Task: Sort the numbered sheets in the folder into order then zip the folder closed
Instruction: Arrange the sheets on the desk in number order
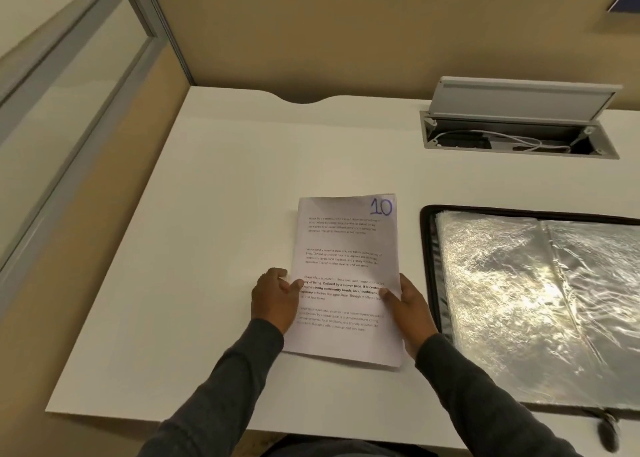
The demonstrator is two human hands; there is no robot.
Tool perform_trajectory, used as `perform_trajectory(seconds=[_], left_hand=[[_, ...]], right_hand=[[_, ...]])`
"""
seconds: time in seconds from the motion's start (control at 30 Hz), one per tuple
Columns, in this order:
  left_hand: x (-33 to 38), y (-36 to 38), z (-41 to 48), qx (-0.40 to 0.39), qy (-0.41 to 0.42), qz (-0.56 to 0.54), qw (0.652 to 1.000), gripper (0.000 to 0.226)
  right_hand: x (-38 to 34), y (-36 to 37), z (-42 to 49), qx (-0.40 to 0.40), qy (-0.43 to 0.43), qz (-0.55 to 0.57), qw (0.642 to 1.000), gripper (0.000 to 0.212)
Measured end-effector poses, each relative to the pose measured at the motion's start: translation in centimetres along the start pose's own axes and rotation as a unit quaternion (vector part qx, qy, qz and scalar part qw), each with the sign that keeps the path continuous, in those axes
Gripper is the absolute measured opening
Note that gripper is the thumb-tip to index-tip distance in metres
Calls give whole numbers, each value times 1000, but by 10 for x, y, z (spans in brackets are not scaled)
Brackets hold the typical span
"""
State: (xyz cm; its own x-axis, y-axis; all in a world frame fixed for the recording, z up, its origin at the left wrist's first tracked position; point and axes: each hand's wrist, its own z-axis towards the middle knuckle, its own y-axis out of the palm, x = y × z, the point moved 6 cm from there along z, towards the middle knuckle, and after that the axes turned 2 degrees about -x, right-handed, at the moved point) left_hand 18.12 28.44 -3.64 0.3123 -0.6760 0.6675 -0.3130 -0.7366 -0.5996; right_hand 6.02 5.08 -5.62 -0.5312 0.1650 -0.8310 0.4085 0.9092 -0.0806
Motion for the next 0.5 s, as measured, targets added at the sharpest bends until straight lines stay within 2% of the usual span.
perform_trajectory(seconds=[0.07, 0.17, 0.23, 0.33, 0.5], left_hand=[[-3, 0, -1, 21, -25, -57, 998, 20], [-7, 4, -1, 15, -57, -118, 991, 31], [-7, 6, -1, 9, -63, -113, 992, 37], [-3, 11, -2, -1, -42, -94, 995, 29], [-1, 20, -1, -28, -25, -84, 996, 35]], right_hand=[[0, -3, -4, -15, 12, 49, 999, 32], [2, -7, -9, -40, 28, 94, 994, 33], [5, -10, -11, -48, 36, 111, 992, 33], [6, -14, -13, -59, 41, 116, 991, 33], [4, -27, -17, -57, 31, 73, 995, 33]])
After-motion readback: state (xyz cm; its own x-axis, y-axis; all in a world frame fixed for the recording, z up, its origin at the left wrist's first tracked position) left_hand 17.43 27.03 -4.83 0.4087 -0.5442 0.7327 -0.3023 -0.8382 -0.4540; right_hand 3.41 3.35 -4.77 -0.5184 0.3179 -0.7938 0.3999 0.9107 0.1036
